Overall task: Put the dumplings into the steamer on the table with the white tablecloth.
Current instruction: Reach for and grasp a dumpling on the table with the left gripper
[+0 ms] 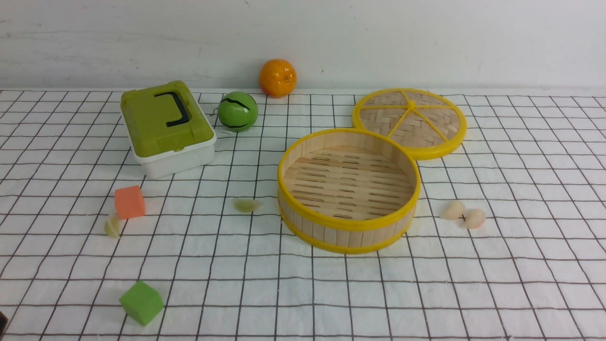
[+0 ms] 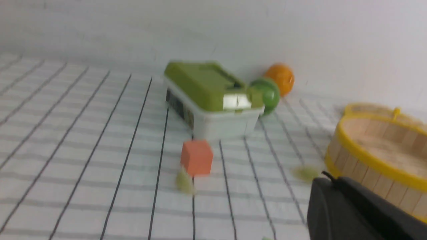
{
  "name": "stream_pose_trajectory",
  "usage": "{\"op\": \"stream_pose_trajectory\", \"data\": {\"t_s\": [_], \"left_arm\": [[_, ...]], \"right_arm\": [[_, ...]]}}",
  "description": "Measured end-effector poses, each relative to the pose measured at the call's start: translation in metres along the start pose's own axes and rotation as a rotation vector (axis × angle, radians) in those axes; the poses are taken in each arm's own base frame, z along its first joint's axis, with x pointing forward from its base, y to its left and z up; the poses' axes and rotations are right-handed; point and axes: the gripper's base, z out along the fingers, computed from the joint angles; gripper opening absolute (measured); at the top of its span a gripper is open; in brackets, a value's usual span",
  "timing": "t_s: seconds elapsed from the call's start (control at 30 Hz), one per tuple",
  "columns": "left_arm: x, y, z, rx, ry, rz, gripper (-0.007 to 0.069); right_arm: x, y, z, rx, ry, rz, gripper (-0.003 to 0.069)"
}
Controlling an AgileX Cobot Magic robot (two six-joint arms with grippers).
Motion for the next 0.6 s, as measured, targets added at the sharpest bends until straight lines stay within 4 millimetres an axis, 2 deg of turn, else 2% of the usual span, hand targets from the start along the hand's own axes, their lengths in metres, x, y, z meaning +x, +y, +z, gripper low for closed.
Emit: {"op": "stream_pose_trajectory", "data": {"t_s": [0.13, 0.27, 0.47, 0.6], "left_arm": [[-0.012, -0.003, -0.001, 0.034, -0.136, 0.002, 0.0009], [-0.021, -0.005, -0.003, 0.058, -0.232, 0.003, 0.0013], [-0.027, -0.007, -0.004, 0.076, -0.297, -0.022, 0.0017], [-0.030, -0.006, -0.005, 0.101, -0.329, -0.203, 0.0017]], "right_arm": [[-0.002, -0.003, 0.000, 0.039, -0.037, -0.082, 0.0240], [-0.015, -0.006, -0.001, 0.084, -0.187, -0.165, 0.0240], [-0.054, -0.004, -0.018, 0.138, -0.652, -0.258, 0.0240], [-0.073, -0.001, -0.039, 0.135, -0.966, -0.219, 0.0240]]}}
